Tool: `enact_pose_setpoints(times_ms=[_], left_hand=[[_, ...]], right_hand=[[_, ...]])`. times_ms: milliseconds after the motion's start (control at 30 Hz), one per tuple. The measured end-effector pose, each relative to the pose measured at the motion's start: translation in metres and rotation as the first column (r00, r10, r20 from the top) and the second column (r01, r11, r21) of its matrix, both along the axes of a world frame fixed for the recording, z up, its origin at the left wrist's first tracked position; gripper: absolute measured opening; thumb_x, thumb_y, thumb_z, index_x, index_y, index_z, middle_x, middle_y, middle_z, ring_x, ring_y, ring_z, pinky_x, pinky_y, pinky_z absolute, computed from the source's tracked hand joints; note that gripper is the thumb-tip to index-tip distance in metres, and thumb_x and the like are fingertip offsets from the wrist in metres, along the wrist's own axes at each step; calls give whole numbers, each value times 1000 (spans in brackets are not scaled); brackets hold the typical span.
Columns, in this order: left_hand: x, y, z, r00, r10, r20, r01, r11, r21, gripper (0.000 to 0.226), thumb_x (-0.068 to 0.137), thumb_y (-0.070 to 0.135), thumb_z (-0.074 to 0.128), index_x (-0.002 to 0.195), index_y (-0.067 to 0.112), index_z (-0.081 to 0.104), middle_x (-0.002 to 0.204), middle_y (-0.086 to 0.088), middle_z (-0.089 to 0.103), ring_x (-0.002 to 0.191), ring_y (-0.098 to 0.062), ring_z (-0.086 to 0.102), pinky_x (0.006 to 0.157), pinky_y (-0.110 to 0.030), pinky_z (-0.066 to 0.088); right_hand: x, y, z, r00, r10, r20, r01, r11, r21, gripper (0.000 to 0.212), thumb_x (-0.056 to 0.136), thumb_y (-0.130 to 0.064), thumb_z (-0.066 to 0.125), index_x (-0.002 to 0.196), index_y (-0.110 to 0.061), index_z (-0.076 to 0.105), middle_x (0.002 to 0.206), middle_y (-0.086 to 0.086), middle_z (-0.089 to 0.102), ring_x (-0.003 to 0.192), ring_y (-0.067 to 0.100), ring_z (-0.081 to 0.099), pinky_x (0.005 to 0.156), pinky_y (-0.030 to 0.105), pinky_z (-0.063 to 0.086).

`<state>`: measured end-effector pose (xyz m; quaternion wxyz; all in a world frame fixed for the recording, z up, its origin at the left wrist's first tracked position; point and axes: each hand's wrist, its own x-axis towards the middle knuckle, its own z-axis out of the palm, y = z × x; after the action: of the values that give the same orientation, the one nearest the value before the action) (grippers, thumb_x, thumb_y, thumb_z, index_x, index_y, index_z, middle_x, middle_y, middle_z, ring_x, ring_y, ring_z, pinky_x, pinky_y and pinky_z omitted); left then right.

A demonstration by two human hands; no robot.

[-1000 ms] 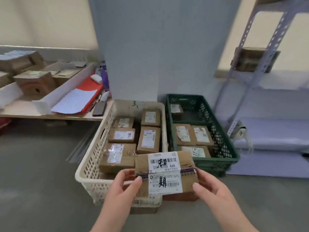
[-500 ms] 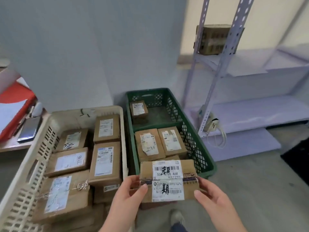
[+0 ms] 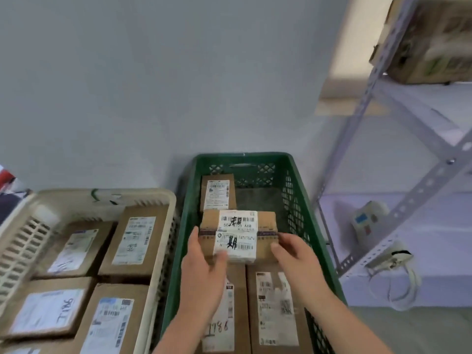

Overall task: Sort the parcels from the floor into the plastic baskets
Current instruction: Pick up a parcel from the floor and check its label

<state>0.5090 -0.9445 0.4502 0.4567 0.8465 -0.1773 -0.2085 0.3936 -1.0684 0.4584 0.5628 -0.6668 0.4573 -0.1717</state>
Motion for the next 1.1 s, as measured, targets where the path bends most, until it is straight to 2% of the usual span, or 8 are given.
enact_pose_setpoints(times_ms=[100,200,300,400,700,933,1033,1100], left_hand=[[39,-40,-31,993,-31,118,20,996,93,65,92,29,54,147,32,20,136,12,42,116,-7,47,98,-26,40],[66,-60,-68,995,-67,78,43,959,280,53,92,28,55,141,28,33,130,-4,45,95,-11,57,73,-16,45],[80,-70,-97,990,-140,18,117,888,445,48,89,24,59,133,22,39,121,-8,51,100,-22,58,83,-30,49],[93,-77,-110,984,-178,-30,167,835,525,47,86,20,61,128,20,40,111,-7,60,97,-25,60,80,-34,51],[98,-79,-125,995,-99,15,71,804,591,35,85,18,51,119,25,48,111,-6,60,98,-31,59,82,-40,51],[96,-85,-121,969,-247,-9,181,684,706,51,89,26,44,138,13,35,138,-12,32,109,-34,53,86,-41,45],[96,-87,-122,961,-275,-20,202,652,731,58,89,28,47,141,9,28,143,-9,13,104,-32,52,77,-39,45],[97,-88,-124,959,-284,-15,203,645,737,59,88,28,47,140,8,28,139,-8,16,101,-31,52,70,-37,43]], right_hand=[[54,-44,-43,998,11,-69,-8,999,46,7,91,-21,59,84,-22,60,87,-3,66,85,12,64,80,37,56],[89,-77,-92,971,99,-218,-78,991,105,9,86,-18,65,79,-13,62,84,6,67,85,24,65,82,44,55],[107,-96,-126,914,177,-365,-139,982,126,19,81,-14,69,67,-12,57,70,6,60,75,23,60,74,38,53],[120,-105,-143,880,202,-430,-171,979,110,27,79,-12,71,60,-15,51,64,3,54,65,18,53,66,33,46],[131,-98,-170,882,194,-430,-212,977,5,27,79,-18,73,65,-19,51,66,-4,52,66,11,48,50,19,32],[132,-101,-173,863,204,-462,-253,966,-47,29,77,-19,76,65,-20,50,65,-4,53,62,11,47,50,21,34],[134,-102,-174,857,213,-470,-275,959,-66,28,77,-20,76,65,-20,50,65,-5,53,60,9,46,49,20,33],[134,-103,-176,851,209,-482,-282,956,-83,28,78,-21,75,66,-20,50,66,-5,52,60,6,45,49,19,32]])
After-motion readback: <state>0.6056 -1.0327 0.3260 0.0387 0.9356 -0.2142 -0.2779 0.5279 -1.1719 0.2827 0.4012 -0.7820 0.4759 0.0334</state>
